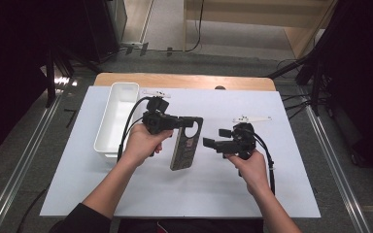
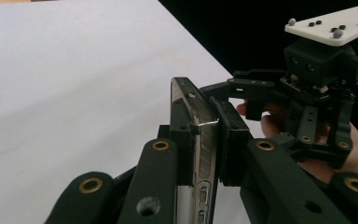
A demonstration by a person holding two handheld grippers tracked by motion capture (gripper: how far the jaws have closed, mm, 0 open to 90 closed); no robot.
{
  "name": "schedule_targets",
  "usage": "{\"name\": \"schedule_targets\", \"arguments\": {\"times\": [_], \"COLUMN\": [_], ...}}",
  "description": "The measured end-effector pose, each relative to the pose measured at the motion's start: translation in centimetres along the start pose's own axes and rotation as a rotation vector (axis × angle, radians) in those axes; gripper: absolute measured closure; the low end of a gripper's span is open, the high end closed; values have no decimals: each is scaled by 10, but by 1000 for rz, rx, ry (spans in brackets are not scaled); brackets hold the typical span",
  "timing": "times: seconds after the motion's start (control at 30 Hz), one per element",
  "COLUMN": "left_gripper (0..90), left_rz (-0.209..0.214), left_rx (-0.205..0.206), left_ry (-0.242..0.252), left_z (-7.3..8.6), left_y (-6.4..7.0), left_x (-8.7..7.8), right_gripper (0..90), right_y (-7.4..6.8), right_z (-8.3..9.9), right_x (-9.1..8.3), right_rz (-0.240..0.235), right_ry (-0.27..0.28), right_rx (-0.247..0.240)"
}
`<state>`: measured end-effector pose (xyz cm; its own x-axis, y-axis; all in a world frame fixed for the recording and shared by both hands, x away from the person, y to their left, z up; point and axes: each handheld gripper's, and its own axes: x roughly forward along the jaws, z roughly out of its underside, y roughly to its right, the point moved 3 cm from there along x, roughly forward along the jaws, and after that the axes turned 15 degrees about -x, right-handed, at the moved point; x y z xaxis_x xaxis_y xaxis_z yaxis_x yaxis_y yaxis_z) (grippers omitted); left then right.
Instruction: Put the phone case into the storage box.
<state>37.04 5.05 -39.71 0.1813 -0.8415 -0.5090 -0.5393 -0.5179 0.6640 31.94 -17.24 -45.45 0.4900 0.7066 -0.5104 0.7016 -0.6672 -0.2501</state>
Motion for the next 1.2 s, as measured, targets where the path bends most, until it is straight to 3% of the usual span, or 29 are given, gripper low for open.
{"name": "schedule_targets", "arguments": {"times": [0.37,0.73,1.2], "left_gripper": [792,792,792], "left_rz": [22,69,90], "left_rx": [36,37,59], "left_ry": [3,-5,-7], "left_z": [7,14,19], "left_y": [2,7,10], "left_x": [0,5,6], "right_gripper": [76,76,101], "right_y": [-4,-11,-12], "right_z": [-2,-7,-10], "right_x": [-3,-5,-6], "right_rz": [-1,-2,17], "right_ry": [7,24,32], "right_rx": [-11,-33,-34]}}
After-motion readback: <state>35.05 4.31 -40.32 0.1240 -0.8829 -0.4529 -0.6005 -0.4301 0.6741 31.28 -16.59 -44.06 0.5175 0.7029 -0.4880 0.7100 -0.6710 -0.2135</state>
